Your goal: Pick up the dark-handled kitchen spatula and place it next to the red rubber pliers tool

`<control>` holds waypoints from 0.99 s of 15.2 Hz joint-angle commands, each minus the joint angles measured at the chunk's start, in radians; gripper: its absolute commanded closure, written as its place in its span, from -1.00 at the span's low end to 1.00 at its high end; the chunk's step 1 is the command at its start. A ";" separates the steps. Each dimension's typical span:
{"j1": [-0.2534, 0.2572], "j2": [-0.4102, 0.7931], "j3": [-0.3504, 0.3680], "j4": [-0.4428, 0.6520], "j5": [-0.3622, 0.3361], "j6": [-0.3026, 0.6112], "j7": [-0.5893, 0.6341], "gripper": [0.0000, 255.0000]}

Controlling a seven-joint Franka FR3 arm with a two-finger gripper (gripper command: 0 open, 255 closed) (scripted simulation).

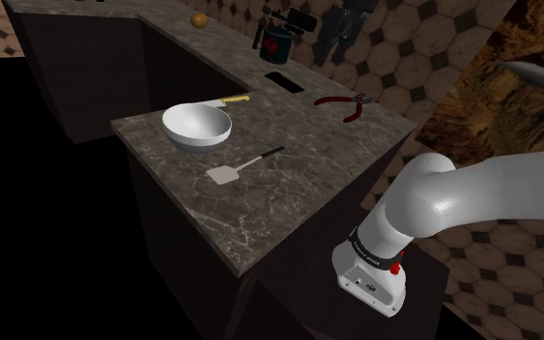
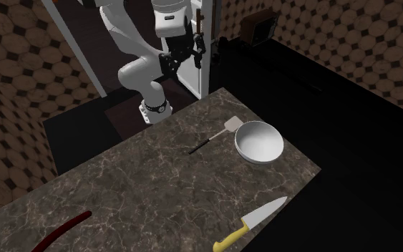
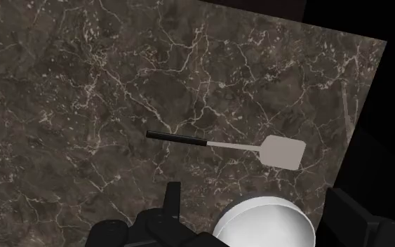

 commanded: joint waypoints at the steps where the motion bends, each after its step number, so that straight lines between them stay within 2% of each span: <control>1: 0.000 0.000 0.000 0.000 0.000 0.000 0.000 -1.00; 15: 0.256 0.265 -0.103 -0.227 -0.137 0.409 -0.731 -1.00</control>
